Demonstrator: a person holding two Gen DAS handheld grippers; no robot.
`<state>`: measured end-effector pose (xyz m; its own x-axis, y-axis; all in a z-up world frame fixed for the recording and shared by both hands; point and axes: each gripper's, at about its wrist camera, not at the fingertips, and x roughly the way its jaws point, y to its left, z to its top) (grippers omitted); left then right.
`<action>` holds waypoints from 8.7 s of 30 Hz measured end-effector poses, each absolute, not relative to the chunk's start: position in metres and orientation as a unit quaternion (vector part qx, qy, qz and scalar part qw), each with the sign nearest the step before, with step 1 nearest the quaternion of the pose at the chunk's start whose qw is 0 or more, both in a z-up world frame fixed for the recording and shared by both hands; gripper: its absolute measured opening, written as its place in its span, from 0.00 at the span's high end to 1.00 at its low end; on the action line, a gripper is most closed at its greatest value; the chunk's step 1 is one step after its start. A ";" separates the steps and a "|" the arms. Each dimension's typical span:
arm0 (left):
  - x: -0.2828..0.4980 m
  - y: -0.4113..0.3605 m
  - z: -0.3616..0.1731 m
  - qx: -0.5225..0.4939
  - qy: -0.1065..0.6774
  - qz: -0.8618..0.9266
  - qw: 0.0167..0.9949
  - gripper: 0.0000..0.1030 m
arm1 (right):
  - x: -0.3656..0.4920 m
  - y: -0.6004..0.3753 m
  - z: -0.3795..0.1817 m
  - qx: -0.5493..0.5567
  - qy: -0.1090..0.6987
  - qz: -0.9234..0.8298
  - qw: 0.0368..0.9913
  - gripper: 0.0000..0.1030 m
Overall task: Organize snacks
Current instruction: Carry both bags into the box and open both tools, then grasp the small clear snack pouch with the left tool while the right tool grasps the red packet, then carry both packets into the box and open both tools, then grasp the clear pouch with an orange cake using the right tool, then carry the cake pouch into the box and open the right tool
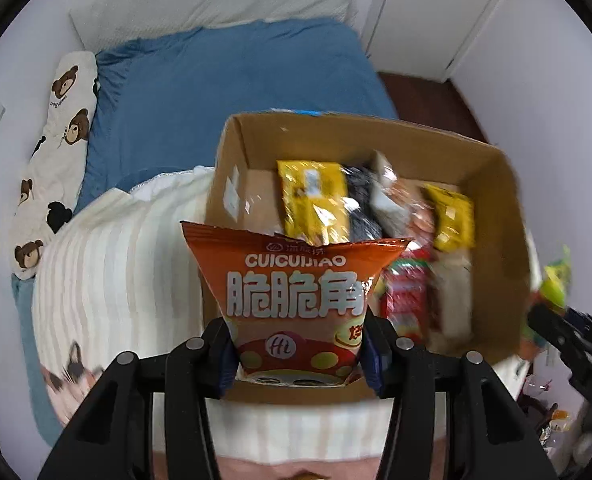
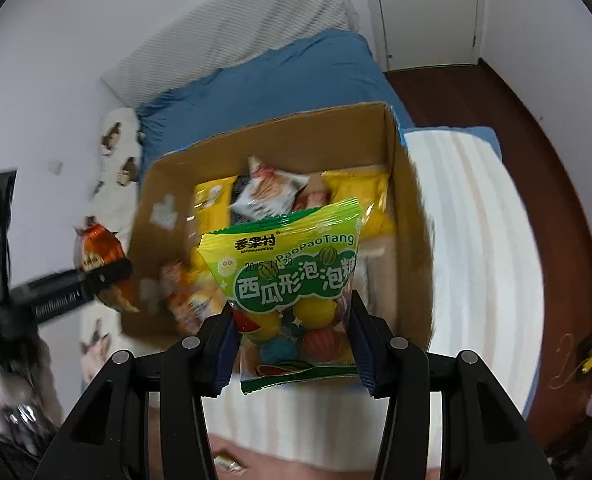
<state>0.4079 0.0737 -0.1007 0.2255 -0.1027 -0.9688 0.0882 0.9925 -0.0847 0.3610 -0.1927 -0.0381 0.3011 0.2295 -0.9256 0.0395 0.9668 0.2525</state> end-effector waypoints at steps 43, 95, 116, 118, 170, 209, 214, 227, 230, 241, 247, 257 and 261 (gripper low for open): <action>0.403 0.056 -0.119 0.001 0.590 -0.041 0.806 0.08 | 0.387 -0.178 -0.102 0.057 0.604 0.010 0.795 0.08; 0.127 0.102 -0.227 -0.150 0.693 0.008 0.705 0.09 | 0.132 -0.290 -0.163 0.174 0.637 -0.045 0.749 0.08; 0.137 0.077 -0.287 -0.157 0.706 -0.004 0.691 0.50 | 0.118 -0.268 -0.217 0.150 0.656 -0.033 0.739 0.54; 0.137 0.080 -0.282 -0.156 0.701 -0.007 0.696 0.45 | 0.111 -0.268 -0.211 0.151 0.656 -0.024 0.739 0.54; 0.169 0.038 -0.224 -0.137 0.675 -0.042 0.724 0.63 | 0.122 -0.196 -0.183 0.140 0.646 0.053 0.749 0.54; 0.289 0.032 -0.120 -0.020 0.579 -0.084 0.810 0.14 | 0.264 -0.210 -0.100 0.186 0.569 0.084 0.796 0.08; 0.246 0.063 -0.184 -0.022 0.624 -0.037 0.781 0.08 | 0.236 -0.185 -0.151 0.219 0.605 0.086 0.760 0.08; 0.245 0.079 -0.256 0.004 0.644 0.003 0.765 0.08 | 0.254 -0.131 -0.242 0.178 0.664 0.052 0.724 0.45; 0.236 0.075 -0.263 0.010 0.644 0.003 0.765 0.08 | 0.251 -0.119 -0.243 0.138 0.664 0.056 0.733 0.55; 0.204 0.060 -0.199 0.000 0.604 -0.008 0.797 0.08 | 0.207 -0.124 -0.172 0.142 0.614 0.115 0.768 0.56; 0.215 0.046 -0.122 -0.009 0.553 -0.042 0.832 0.00 | 0.220 -0.142 -0.085 0.163 0.557 0.143 0.802 0.56; 0.302 0.046 -0.098 0.005 0.550 -0.063 0.833 0.00 | 0.303 -0.162 -0.044 0.141 0.541 0.131 0.819 0.56; 0.324 0.044 -0.111 0.005 0.570 -0.055 0.820 0.00 | 0.326 -0.157 -0.057 0.125 0.559 0.118 0.811 0.56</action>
<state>0.3244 0.0441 -0.1114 0.3439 -0.0850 -0.9352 0.0960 0.9939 -0.0551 0.3258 -0.1572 -0.0570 0.3464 0.3316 -0.8775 -0.0526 0.9408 0.3347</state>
